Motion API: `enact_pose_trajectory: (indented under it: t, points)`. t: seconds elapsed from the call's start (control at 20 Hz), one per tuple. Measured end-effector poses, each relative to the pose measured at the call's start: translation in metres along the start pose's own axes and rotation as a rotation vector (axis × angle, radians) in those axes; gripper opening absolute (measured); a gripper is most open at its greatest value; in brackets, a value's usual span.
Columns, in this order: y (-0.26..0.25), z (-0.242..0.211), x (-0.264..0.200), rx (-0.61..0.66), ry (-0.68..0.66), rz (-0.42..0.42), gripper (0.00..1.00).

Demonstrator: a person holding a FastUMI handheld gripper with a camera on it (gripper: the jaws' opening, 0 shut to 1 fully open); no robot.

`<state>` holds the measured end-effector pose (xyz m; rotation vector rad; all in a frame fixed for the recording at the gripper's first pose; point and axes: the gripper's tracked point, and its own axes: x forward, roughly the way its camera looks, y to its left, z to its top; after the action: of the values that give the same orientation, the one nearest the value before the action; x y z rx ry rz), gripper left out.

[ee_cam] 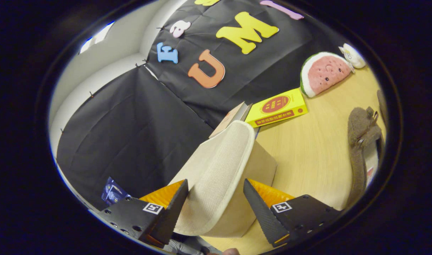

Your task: Open the storage box then place both shoes into the box .Put the left shoe in first, then the right shoe, with the right side of both shoes facing outward in a uniform manner.

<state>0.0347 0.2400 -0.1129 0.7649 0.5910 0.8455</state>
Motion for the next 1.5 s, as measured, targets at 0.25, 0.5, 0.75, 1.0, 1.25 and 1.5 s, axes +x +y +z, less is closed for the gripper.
enact_pose_trajectory:
  t: [0.25, 0.5, 0.75, 1.0, 1.25, 1.5]
  points:
    - [0.016, 0.012, -0.001, 0.023, -0.021, 0.037, 0.77]
    - [0.043, 0.051, -0.022, -0.077, -0.144, 0.032, 0.4]
    - [0.064, 0.07, -0.015, -0.124, -0.137, -0.003, 0.05]
    - [0.136, 0.1, -0.007, -0.213, -0.168, 0.04, 0.0]
    - [0.21, 0.101, 0.032, -0.376, -0.145, 0.057, 0.0]
    - [0.271, 0.078, 0.086, -0.506, -0.107, 0.056, 0.0]
